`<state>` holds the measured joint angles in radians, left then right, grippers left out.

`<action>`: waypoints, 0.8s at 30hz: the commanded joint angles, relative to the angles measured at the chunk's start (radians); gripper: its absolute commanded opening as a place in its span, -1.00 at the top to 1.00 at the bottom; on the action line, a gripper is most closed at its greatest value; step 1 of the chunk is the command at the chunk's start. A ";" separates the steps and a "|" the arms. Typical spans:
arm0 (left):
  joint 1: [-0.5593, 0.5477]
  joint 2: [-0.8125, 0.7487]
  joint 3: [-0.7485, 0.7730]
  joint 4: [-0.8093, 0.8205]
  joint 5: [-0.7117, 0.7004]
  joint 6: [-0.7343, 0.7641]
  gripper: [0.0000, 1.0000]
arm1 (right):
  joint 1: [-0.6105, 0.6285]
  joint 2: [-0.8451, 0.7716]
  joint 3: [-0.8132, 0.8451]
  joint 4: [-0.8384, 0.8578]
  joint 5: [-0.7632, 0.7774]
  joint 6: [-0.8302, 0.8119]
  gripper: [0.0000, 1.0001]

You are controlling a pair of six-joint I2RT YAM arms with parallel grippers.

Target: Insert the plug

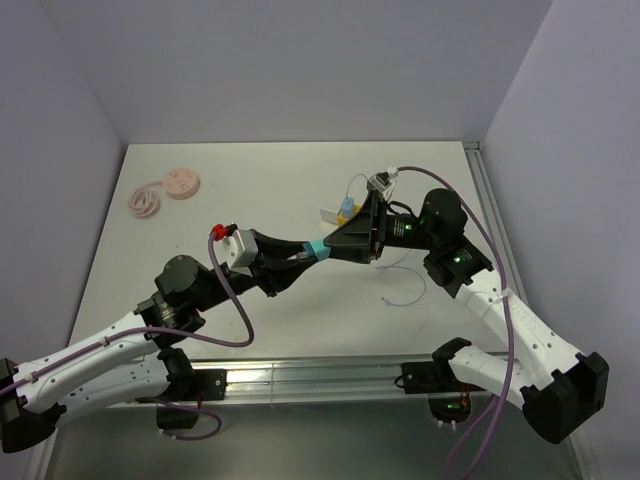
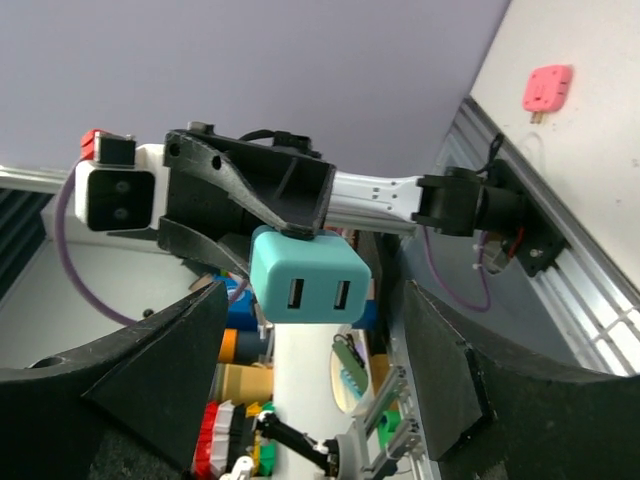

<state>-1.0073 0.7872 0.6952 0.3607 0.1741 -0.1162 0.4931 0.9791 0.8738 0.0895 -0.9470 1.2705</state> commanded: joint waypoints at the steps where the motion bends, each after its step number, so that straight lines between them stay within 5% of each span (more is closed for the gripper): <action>1: 0.003 -0.005 0.044 0.095 0.033 0.012 0.99 | 0.016 0.004 -0.022 0.136 -0.041 0.110 -0.54; 9: 0.003 0.001 0.047 0.130 0.025 0.033 0.99 | 0.055 0.024 -0.081 0.340 -0.045 0.311 -0.50; 18: 0.003 0.012 0.043 0.135 0.034 0.038 0.99 | 0.067 0.026 -0.078 0.388 -0.030 0.366 -0.41; 22: 0.003 0.015 0.046 0.132 0.039 0.038 0.99 | 0.070 0.029 -0.075 0.404 -0.029 0.383 -0.26; 24: 0.003 0.015 0.044 0.132 0.044 0.036 0.99 | 0.070 0.030 -0.085 0.436 -0.024 0.404 -0.01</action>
<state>-1.0073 0.8032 0.6983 0.4492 0.1902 -0.0902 0.5541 1.0122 0.7887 0.4297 -0.9695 1.6337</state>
